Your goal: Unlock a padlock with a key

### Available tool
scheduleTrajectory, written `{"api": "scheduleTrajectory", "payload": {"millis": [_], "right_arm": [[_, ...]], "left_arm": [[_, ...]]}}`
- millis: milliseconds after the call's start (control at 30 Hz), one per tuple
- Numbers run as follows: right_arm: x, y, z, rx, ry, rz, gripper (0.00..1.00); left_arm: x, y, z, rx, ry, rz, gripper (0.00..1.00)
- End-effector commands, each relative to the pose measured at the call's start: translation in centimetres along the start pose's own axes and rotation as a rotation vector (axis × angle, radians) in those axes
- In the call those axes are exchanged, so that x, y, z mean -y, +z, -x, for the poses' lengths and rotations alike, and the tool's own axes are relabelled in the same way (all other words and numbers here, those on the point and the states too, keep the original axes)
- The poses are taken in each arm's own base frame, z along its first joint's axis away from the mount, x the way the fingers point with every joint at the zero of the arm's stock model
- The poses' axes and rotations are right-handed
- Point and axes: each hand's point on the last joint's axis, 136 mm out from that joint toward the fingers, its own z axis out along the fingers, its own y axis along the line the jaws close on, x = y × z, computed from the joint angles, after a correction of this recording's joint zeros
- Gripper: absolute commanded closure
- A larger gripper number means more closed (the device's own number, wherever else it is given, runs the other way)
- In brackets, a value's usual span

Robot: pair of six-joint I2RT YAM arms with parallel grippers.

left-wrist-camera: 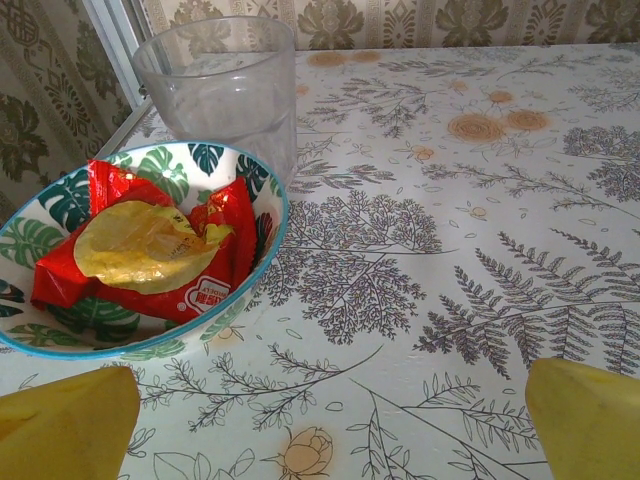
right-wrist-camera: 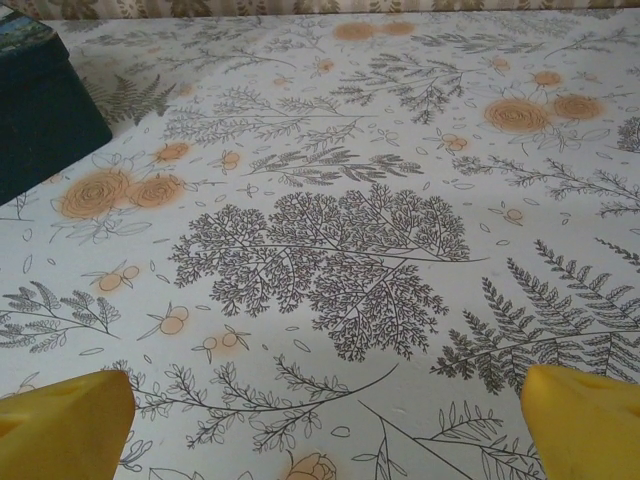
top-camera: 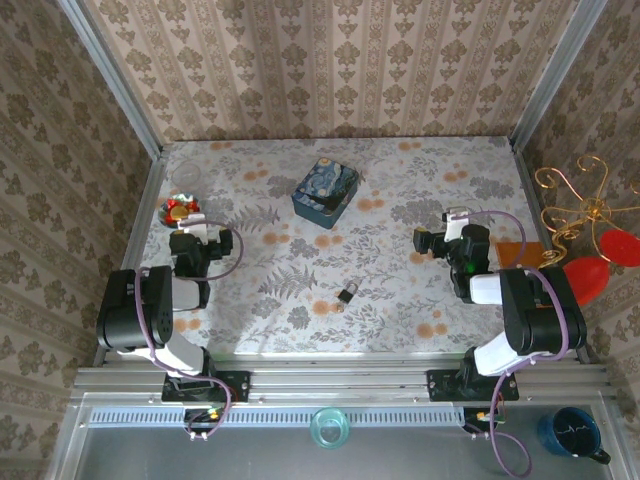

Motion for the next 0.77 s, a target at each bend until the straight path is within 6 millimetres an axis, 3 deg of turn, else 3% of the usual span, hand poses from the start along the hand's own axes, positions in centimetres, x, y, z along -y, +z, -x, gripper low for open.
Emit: {"api": "scheduleTrajectory", "payload": {"millis": [0, 500, 733], "right_arm": [[0.34, 0.22, 1.83, 0.055, 0.007, -0.019, 0.0], [0.34, 0.31, 1.83, 0.052, 0.007, -0.021, 0.0], [1.24, 0.34, 1.86, 0.048, 0.019, -0.095, 0.0]], "left_arm": [[0.04, 0.14, 0.9, 0.023, 0.013, 0.006, 0.0], [0.04, 0.15, 0.88, 0.023, 0.013, 0.006, 0.0], [0.04, 0.14, 0.92, 0.024, 0.013, 0.006, 0.0]]}}
